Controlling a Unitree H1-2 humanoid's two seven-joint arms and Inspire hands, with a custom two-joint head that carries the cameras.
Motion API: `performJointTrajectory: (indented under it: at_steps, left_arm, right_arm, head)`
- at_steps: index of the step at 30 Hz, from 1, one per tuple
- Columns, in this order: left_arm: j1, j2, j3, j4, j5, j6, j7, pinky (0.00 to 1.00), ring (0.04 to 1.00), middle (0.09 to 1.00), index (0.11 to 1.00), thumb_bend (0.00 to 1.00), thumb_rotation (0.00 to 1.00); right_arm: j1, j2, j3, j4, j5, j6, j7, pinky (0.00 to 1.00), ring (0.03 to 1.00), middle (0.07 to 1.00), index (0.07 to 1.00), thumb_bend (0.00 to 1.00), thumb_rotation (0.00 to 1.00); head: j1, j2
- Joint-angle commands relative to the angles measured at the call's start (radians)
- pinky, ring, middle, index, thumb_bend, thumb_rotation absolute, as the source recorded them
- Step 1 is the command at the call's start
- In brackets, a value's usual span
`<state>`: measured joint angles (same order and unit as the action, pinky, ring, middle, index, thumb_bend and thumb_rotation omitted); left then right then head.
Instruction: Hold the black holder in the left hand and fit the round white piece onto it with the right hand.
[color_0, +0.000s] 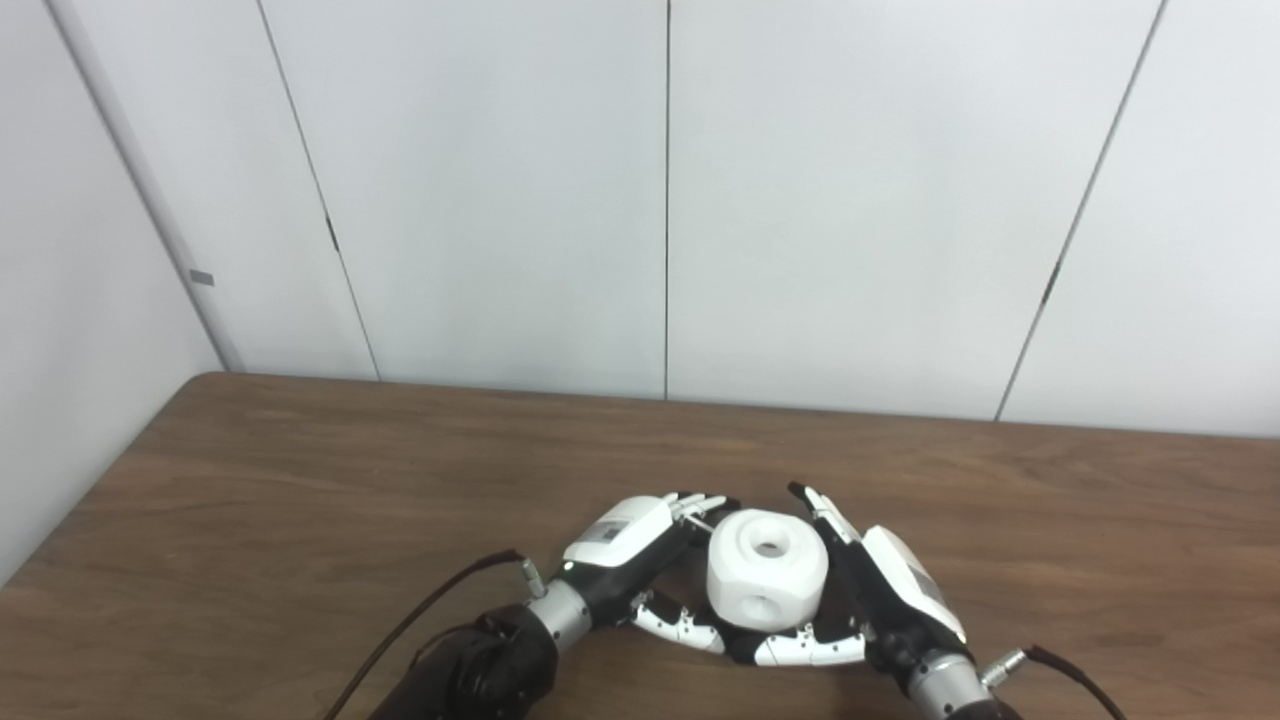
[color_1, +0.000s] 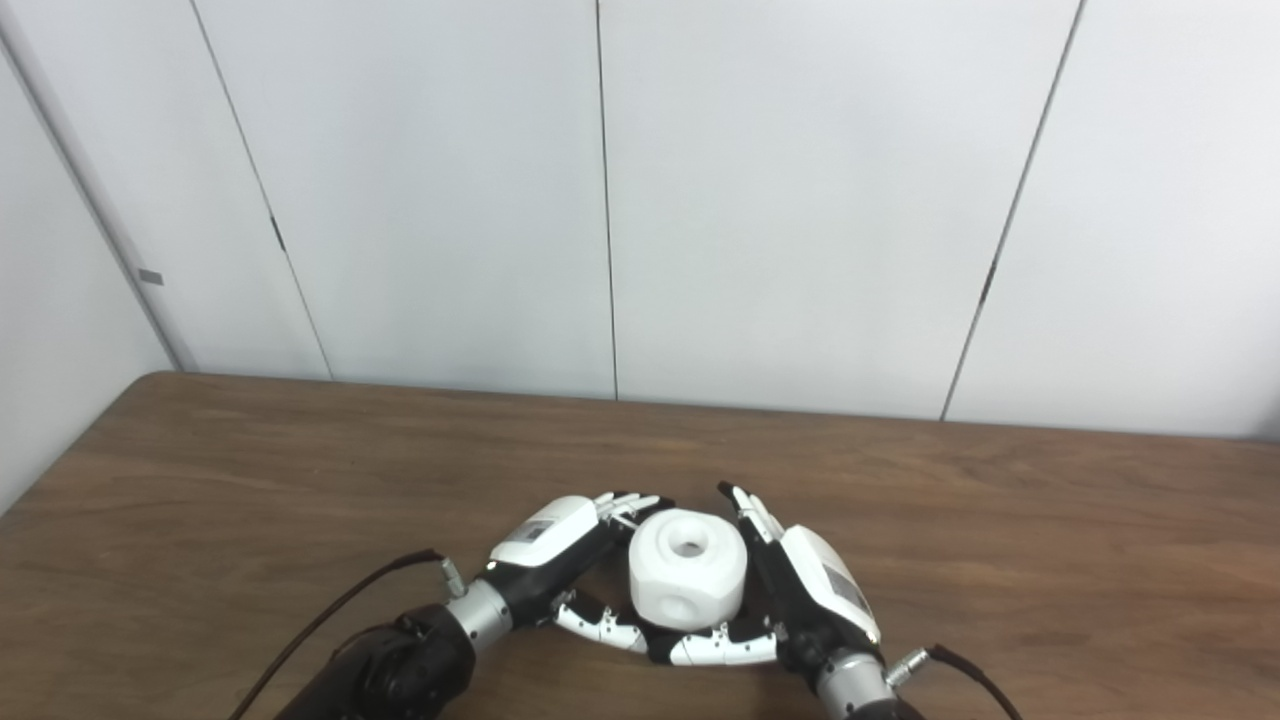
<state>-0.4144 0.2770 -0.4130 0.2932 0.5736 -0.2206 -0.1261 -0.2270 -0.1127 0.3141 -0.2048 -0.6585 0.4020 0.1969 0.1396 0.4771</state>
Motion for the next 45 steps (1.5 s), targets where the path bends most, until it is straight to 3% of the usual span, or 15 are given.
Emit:
performJointTrajectory:
  at_steps: [1, 11, 25, 42, 43, 45]
  left_arm:
    - [0.000, 0.018, -0.002, 0.008, 0.011, -0.020, -0.008, 1.00, 0.967, 0.947, 0.477, 0.51, 0.05]
    - [0.007, 0.017, 0.018, 0.000, -0.005, -0.023, -0.010, 1.00, 0.966, 0.942, 0.477, 0.51, 0.05]
    - [0.012, 0.006, 0.039, -0.022, -0.025, 0.034, -0.043, 1.00, 0.980, 0.965, 0.482, 0.52, 0.06]
    - [0.011, 0.004, 0.047, -0.027, -0.036, 0.051, -0.059, 1.00, 0.989, 0.981, 0.491, 0.52, 0.07]
    - [0.011, 0.004, 0.047, -0.028, -0.037, 0.052, -0.059, 1.00, 0.985, 0.980, 0.539, 0.80, 0.11]
    - [0.012, 0.003, 0.048, -0.028, -0.039, 0.051, -0.058, 1.00, 0.982, 0.982, 0.585, 0.96, 0.14]
  right_arm:
    - [-0.011, -0.009, -0.016, -0.014, 0.000, 0.016, 0.001, 0.84, 0.992, 1.000, 1.000, 1.00, 0.42]
    - [-0.013, -0.004, -0.016, -0.006, 0.006, 0.019, -0.002, 0.84, 0.994, 1.000, 1.000, 1.00, 0.40]
    - [-0.015, 0.001, -0.011, -0.001, 0.011, 0.013, -0.009, 0.84, 0.994, 1.000, 1.000, 1.00, 0.38]
    - [-0.025, -0.001, -0.006, 0.001, 0.014, 0.025, 0.003, 0.85, 0.999, 1.000, 1.000, 1.00, 0.41]
    - [-0.026, -0.002, -0.005, 0.002, 0.014, 0.023, 0.003, 0.85, 0.999, 1.000, 1.000, 1.00, 0.41]
    - [-0.027, -0.003, -0.004, 0.002, 0.014, 0.023, 0.004, 0.85, 0.996, 1.000, 1.000, 1.00, 0.41]
  head:
    - [0.000, 0.000]
    - [-0.007, -0.008]
    - [-0.009, -0.012]
    - [-0.010, -0.017]
    - [-0.010, -0.018]
    - [-0.010, -0.018]
